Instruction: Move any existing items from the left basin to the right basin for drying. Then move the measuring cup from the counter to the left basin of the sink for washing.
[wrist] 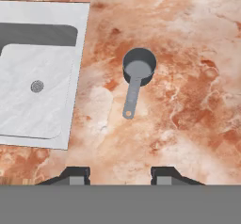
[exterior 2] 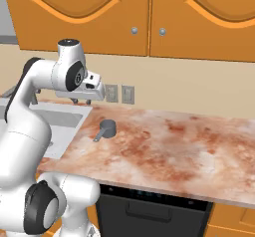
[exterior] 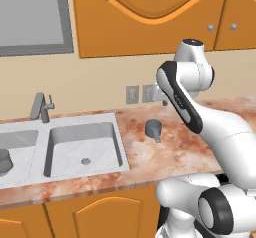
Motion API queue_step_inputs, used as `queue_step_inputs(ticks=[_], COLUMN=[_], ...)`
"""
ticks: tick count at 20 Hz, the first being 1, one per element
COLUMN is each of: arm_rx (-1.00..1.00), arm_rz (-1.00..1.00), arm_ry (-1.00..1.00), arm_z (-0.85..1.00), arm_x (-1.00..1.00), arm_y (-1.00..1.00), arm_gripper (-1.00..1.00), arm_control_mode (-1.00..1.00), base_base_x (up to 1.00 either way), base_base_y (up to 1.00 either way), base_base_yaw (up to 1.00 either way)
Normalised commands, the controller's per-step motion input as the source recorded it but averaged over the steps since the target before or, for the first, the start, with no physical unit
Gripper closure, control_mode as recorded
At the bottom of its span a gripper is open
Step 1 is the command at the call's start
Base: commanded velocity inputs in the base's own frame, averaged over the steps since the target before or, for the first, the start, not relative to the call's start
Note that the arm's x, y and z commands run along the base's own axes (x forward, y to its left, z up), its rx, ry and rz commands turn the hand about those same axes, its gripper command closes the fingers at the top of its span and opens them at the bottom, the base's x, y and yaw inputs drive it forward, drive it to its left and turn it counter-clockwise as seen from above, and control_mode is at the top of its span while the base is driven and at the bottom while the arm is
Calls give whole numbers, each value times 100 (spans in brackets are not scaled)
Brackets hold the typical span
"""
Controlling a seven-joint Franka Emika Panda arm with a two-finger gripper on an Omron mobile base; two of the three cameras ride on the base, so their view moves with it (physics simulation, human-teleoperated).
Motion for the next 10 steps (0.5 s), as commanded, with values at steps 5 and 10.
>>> queue_step_inputs(ticks=[5, 10], arm_rx=[0, 0], arm_rz=[0, 0], arm_ry=[0, 0], arm_z=[0, 0], arm_x=[0, 0], arm_y=[0, 0], arm_gripper=[-100, -100], arm_control_mode=[100, 100], base_base_x=[0, 0], base_base_y=[17, 51], base_base_yaw=[-1, -1])
